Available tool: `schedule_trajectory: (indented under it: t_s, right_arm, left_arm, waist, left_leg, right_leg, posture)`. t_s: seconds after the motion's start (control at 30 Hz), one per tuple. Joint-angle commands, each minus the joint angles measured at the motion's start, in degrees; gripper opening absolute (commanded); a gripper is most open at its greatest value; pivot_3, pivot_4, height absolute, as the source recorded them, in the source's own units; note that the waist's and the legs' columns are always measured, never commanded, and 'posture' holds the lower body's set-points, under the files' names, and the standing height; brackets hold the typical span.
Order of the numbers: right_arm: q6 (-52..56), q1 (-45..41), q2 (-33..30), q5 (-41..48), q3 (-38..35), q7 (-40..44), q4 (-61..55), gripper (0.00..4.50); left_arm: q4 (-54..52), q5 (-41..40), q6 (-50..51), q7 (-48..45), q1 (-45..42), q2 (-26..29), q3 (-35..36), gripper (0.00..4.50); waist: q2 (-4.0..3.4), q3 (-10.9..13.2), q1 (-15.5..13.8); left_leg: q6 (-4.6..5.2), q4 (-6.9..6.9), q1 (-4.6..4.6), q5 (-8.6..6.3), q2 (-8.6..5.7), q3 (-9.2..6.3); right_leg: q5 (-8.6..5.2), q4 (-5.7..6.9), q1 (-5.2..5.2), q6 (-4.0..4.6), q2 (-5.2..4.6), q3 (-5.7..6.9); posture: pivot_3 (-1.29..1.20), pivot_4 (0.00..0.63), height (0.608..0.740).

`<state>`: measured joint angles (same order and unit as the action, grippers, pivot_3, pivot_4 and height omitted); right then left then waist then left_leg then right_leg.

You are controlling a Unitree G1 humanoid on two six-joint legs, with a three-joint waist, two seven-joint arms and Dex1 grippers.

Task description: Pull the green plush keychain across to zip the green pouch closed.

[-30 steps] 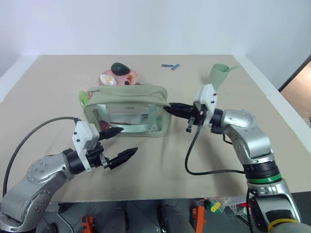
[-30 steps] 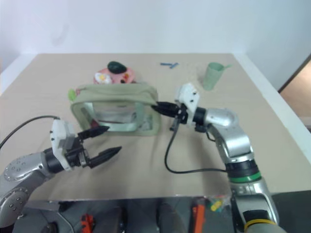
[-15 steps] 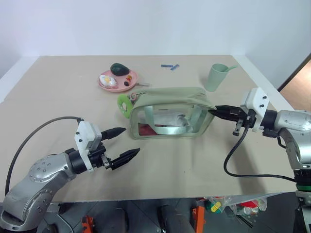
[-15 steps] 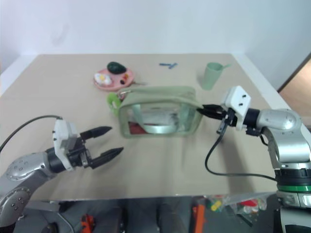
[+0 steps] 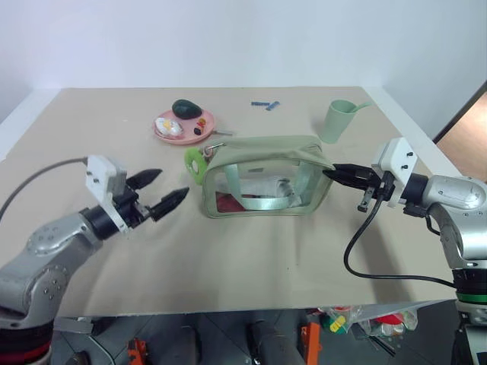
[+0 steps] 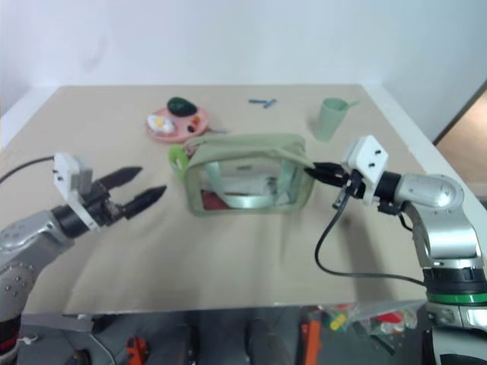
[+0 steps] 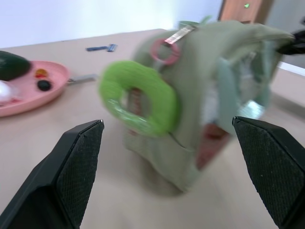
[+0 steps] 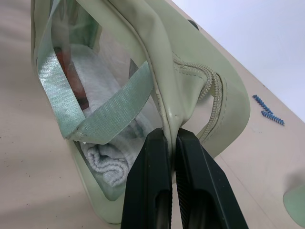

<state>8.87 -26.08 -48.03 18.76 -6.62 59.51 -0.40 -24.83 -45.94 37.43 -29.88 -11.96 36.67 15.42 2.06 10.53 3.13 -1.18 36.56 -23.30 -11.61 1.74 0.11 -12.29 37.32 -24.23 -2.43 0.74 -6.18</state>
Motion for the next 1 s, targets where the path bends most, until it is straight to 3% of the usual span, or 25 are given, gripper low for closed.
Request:
schedule_trajectory:
  t_s: [0.03,0.3,0.6,0.77,1.0]
  right_arm:
    - [-0.03,-0.52,0.54,0.33,0.31,-0.14,-2.84,0.04]
    - [0.06,-0.34,1.19,0.27,0.32,-1.06,-4.18,0.04]
    - [-0.12,-0.53,1.14,0.21,0.06,-1.11,-4.62,0.04]
    - [-0.42,-0.11,1.13,-0.06,-0.08,-1.17,-4.70,0.00]
    - [-0.71,0.05,1.01,-0.38,-0.10,-1.00,-4.43,0.00]
  left_arm:
    - [4.44,2.09,0.33,0.98,-4.38,-0.03,-0.77,4.50]
    - [17.42,-0.25,4.66,2.88,-14.17,-8.34,-1.48,4.50]
    - [26.36,3.39,2.60,-1.96,-18.27,-10.15,-3.17,4.50]
    - [29.17,4.48,1.43,-2.87,-19.45,-11.24,-2.76,3.08]
    - [29.90,5.19,-0.66,-4.55,-20.06,-12.44,-2.82,0.63]
  waist:
    - [0.00,0.00,0.11]
    - [0.01,0.00,0.45]
    - [0.01,0.00,0.88]
    - [0.00,0.00,1.01]
    - [0.01,0.00,1.01]
  left_leg:
    - [0.00,-0.01,0.00,0.00,0.00,0.00]
    - [0.00,-0.01,-0.02,0.00,-0.02,-0.01]
    - [-0.02,-0.04,-0.03,0.01,-0.02,-0.07]
    - [-0.03,-0.02,-0.03,0.02,-0.05,-0.07]
    - [-0.03,-0.03,-0.04,0.02,-0.05,-0.08]
  right_leg:
    - [0.01,0.00,0.00,-0.01,0.00,0.00]
    - [0.18,0.00,0.01,-0.30,0.00,-0.01]
    - [0.19,0.02,0.01,-0.28,0.04,-0.01]
    - [0.20,0.02,0.01,-0.30,0.03,-0.02]
    - [0.20,0.02,0.01,-0.29,0.02,-0.02]
  posture:
    - [0.00,0.150,0.740]
    - [0.00,0.150,0.740]
    - [0.00,0.150,0.740]
    - [0.00,0.150,0.740]
    - [0.00,0.150,0.740]
